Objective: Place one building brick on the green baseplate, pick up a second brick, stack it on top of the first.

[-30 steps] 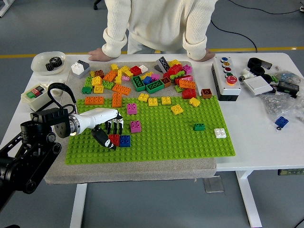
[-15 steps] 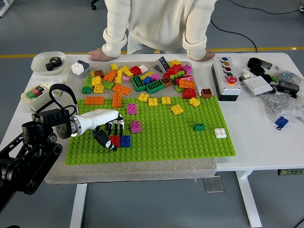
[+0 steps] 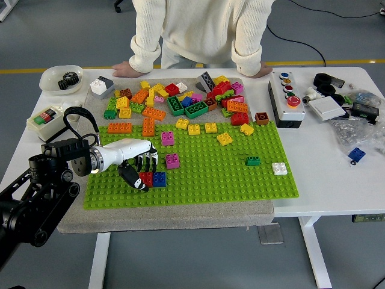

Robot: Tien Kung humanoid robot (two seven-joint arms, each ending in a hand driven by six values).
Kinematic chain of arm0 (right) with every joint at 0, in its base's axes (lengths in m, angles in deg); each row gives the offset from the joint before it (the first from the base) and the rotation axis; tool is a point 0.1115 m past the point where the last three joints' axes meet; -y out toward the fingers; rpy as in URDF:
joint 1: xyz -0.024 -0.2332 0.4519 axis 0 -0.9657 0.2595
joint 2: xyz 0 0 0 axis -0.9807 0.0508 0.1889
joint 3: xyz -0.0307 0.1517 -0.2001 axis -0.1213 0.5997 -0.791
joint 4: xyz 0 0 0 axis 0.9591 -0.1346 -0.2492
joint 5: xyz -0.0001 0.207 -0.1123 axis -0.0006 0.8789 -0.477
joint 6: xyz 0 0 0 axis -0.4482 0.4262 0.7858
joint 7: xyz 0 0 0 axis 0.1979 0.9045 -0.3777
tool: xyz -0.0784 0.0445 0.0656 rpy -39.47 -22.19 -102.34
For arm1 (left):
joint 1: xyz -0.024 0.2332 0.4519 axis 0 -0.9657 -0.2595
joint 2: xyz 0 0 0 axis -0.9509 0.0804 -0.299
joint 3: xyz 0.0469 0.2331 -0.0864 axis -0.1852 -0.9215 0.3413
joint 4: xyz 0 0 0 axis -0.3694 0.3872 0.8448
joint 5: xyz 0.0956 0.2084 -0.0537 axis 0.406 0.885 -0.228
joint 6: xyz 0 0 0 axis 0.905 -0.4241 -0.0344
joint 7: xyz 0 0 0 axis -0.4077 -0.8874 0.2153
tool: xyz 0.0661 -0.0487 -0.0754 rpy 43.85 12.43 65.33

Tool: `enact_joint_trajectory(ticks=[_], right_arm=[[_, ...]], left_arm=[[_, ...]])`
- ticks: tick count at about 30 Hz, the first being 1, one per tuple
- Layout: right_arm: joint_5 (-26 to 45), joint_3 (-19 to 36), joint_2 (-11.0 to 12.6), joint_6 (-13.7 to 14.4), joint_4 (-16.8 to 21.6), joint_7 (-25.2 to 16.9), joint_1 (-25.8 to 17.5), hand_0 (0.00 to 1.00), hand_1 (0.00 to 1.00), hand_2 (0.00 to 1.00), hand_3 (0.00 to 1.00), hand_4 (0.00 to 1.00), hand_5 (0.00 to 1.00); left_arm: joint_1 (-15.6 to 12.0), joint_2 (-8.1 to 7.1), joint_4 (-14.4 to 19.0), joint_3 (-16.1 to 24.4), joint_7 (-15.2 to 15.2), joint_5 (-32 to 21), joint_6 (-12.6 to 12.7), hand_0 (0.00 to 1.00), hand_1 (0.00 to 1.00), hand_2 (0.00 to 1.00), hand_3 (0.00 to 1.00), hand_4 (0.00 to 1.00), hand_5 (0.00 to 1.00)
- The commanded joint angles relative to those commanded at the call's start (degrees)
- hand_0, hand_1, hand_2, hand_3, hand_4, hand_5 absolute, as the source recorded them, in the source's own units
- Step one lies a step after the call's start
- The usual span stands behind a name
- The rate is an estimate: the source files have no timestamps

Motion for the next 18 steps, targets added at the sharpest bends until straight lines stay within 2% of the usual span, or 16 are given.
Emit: enact_joint_trajectory(ticks=[4,5,10,11,18], right_arm=[[0.03,-0.02,-0.02,0.0,0.0,-0.02,0.02,0.74,0.643,0.714,0.599,0.821,0.412],[0.0,0.01,-0.02,-0.01,0.0,-0.01,0.01,0.74,0.643,0.715,0.599,0.821,0.412],[-0.02,0.03,-0.01,-0.01,0.0,-0.01,-0.02,0.74,0.643,0.715,0.599,0.821,0.412],[-0.02,0.02,-0.01,-0.01,0.0,-0.01,-0.02,0.74,0.643,0.715,0.599,0.821,0.412],[0.04,0.02,-0.02,-0.01,0.0,-0.02,0.05,0.74,0.643,0.715,0.599,0.822,0.412]], left_arm=[[0.11,-0.03,0.06,0.15,0.22,0.0,-0.44,0.43,0.36,0.38,0.455,0.925,0.002],[0.12,-0.01,0.06,0.19,0.26,0.0,-0.46,0.448,0.377,0.413,0.499,0.952,0.002],[0.18,-0.02,0.04,0.37,0.31,0.0,-0.51,0.448,0.377,0.413,0.499,0.952,0.002],[0.19,-0.02,0.04,0.39,0.32,0.0,-0.51,0.447,0.383,0.447,0.519,0.998,0.002],[0.26,0.05,-0.05,0.42,0.38,0.0,-0.91,0.445,0.384,0.45,0.522,0.998,0.002]])
